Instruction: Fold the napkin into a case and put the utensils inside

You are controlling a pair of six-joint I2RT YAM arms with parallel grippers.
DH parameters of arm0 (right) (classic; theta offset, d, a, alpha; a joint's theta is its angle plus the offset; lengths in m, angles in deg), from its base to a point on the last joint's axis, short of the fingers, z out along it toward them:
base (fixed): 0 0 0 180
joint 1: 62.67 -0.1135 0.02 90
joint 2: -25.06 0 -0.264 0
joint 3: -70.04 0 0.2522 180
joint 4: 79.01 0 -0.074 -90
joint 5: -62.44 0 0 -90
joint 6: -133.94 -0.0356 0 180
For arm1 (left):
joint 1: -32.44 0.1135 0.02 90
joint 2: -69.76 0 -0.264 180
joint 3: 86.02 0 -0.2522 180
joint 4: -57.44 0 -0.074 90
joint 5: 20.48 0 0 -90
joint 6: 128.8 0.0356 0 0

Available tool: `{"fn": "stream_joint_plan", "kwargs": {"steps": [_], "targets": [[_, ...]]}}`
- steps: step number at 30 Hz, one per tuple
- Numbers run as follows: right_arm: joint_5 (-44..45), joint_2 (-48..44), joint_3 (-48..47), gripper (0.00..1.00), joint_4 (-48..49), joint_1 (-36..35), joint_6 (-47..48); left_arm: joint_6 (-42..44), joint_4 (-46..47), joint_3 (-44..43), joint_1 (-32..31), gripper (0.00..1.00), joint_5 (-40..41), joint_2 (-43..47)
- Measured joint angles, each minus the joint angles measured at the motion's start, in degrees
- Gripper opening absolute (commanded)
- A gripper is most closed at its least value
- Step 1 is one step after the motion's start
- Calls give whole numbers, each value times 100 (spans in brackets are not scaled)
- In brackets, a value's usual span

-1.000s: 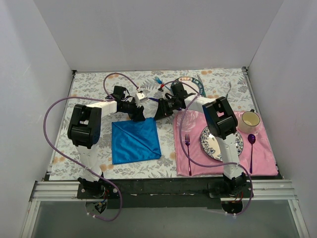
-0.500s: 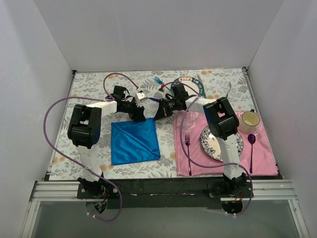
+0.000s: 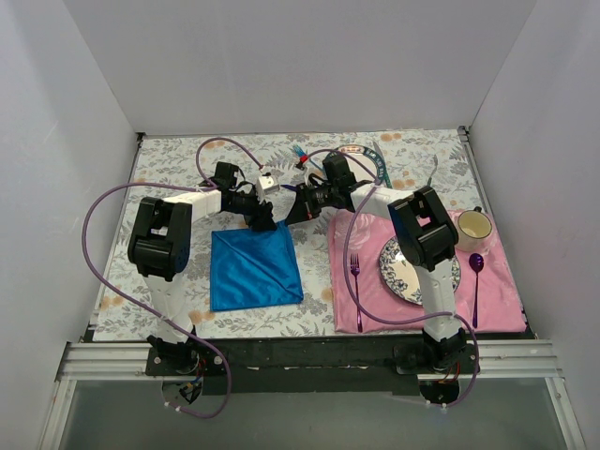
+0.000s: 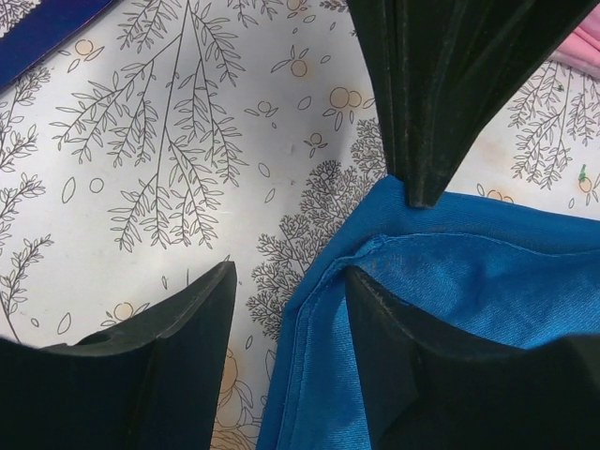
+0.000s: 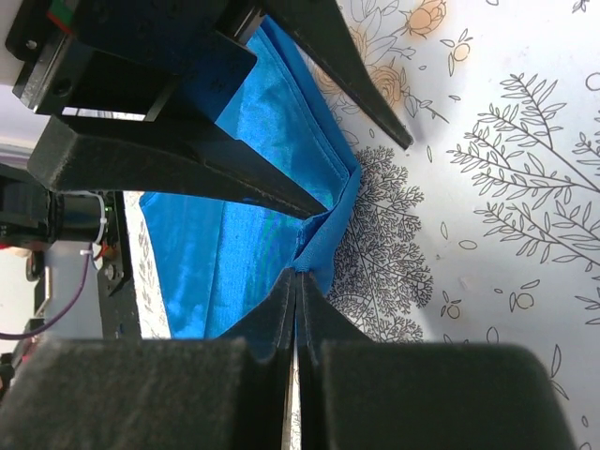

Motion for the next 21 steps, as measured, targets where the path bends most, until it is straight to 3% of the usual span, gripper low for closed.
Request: {"fn": "stream_joint_plan", "kwargs": {"steps": [5, 11, 14, 15, 19, 21], "targets": [[-28, -7, 22, 1, 7, 0, 120, 76, -61, -7, 0, 40, -151, 0], [-50, -11, 39, 1, 4, -7, 245, 275, -175, -7, 0, 20, -424, 0], [-55, -11, 39, 1, 0, -7, 278, 400, -243, -7, 2, 16, -531, 0], [-57, -11, 39, 1, 0, -7, 286, 442, -267, -7, 2, 16, -549, 2], [-76, -11, 39, 1, -24, -7, 387, 564, -317, -7, 22, 45, -579, 7], [-85, -11, 39, 1, -39, -7, 439, 627, -389, -7, 48, 48, -590, 7]]}}
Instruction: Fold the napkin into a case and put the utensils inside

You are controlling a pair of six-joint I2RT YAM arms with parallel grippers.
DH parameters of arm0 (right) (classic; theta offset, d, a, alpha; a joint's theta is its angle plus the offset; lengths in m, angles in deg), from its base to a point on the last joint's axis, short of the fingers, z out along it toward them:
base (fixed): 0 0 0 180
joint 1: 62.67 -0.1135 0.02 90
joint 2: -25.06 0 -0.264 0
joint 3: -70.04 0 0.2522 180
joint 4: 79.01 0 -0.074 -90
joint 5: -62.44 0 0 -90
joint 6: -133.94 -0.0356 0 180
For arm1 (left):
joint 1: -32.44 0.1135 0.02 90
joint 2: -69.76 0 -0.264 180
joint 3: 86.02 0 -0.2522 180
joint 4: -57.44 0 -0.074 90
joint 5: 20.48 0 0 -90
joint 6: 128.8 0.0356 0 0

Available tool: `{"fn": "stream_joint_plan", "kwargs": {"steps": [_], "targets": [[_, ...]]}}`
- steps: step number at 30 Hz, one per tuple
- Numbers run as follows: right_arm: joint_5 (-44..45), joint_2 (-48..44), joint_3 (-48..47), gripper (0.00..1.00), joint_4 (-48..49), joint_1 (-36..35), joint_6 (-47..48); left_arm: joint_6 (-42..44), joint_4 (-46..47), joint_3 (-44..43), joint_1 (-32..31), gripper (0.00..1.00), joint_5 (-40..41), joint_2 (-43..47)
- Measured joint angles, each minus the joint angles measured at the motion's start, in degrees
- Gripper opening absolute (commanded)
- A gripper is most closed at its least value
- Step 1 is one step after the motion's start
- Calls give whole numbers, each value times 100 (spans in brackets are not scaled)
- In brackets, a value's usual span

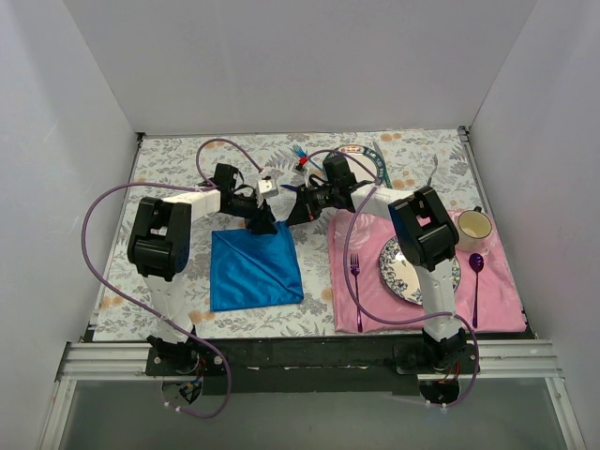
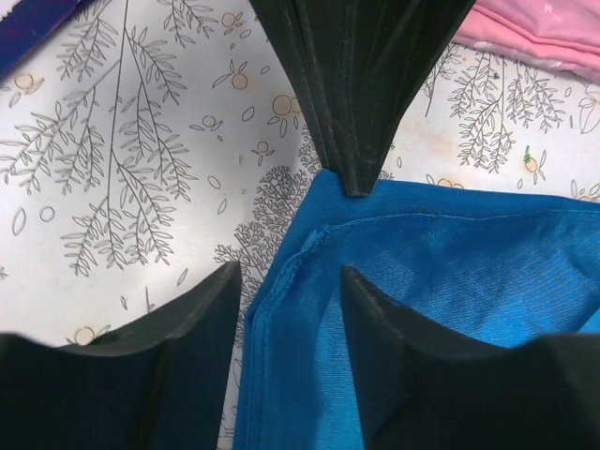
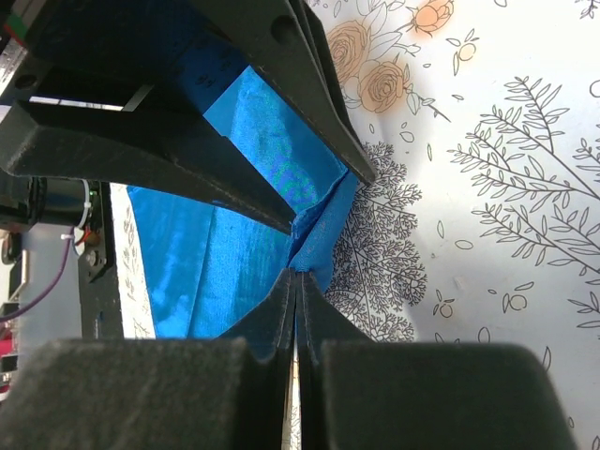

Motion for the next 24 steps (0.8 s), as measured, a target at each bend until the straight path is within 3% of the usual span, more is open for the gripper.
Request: {"fn": "stream_joint_plan", "kwargs": {"steps": [11, 24], "targets": [[-98, -22, 0, 1, -48, 0, 448, 428, -527, -387, 367, 49, -210, -4], [-192, -70, -11, 1, -107, -4, 881, 1469, -1705, -1185, 361, 40, -496, -719]]}}
